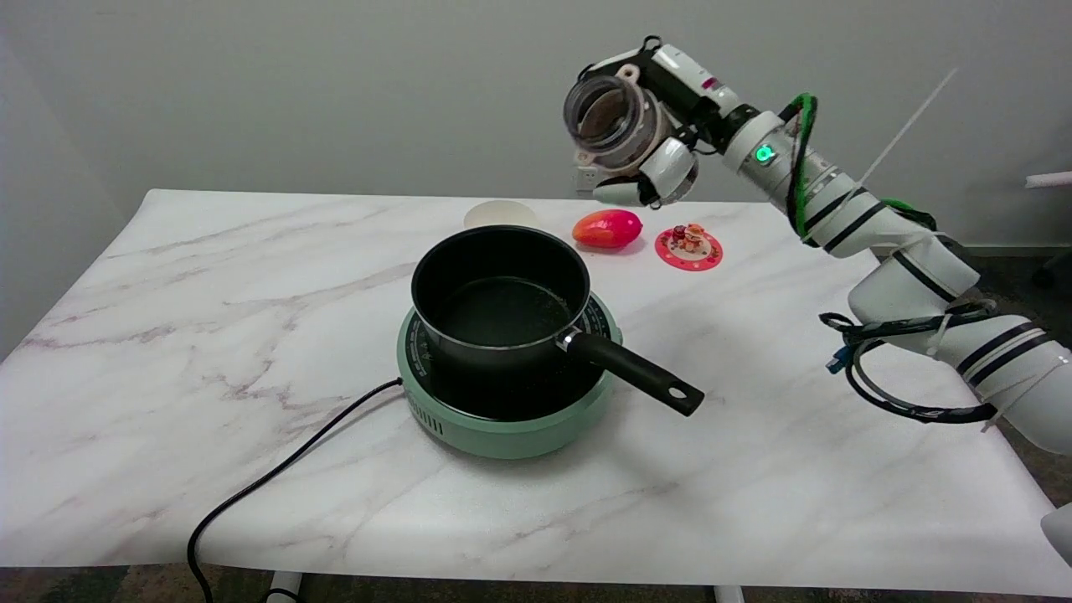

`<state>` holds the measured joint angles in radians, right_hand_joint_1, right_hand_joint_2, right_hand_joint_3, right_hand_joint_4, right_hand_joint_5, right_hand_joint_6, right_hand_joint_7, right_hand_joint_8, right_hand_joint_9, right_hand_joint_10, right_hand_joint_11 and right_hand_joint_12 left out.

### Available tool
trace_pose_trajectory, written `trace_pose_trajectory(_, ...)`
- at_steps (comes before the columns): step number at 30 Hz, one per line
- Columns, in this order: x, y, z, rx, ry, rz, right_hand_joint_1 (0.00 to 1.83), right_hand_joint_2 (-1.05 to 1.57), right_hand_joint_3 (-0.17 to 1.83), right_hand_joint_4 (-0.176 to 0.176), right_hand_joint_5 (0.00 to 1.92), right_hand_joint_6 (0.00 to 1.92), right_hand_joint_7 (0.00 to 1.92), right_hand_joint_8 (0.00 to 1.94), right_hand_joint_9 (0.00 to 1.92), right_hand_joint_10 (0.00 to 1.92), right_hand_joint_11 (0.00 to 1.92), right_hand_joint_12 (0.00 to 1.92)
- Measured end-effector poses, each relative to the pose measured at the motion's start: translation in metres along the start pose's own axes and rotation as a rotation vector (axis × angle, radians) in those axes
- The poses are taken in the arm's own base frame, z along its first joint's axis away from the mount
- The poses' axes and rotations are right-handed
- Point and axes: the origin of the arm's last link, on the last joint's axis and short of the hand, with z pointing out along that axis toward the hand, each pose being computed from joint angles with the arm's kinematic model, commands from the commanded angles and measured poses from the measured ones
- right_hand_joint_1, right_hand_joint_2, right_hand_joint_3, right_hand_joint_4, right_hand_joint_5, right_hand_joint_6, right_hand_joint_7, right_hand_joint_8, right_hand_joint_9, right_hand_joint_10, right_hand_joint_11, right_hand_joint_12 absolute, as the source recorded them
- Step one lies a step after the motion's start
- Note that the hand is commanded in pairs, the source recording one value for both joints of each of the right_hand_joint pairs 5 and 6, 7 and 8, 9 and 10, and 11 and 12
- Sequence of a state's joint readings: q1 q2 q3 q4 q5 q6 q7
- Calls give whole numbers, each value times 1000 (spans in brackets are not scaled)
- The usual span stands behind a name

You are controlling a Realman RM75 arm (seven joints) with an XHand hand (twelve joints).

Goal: Pour the contents of the bottle into the soup pot.

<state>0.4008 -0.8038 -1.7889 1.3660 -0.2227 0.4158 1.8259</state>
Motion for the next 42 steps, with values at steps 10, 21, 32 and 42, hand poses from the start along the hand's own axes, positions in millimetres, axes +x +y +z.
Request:
trace_pose_trajectory(10, -39, -23, 14, -17, -101, -207, 1665, 356, 1202, 0, 1577, 1577, 1575, 1575, 1410, 1410, 1132, 1132)
trace_pose_trajectory(21, -66, -44, 20, 2, -149, -436, 1665, 300, 1263, 0, 1583, 1583, 1575, 1575, 1402, 1402, 1135, 1135)
trace_pose_trajectory(32, -70, -57, 24, 38, -157, -651, 1646, 218, 1319, 0, 1570, 1570, 1554, 1554, 1373, 1373, 1121, 1121)
trace_pose_trajectory(42, -69, -61, 26, 62, -166, -827, 1639, 140, 1386, 0, 1567, 1567, 1529, 1529, 1332, 1332, 1105, 1105)
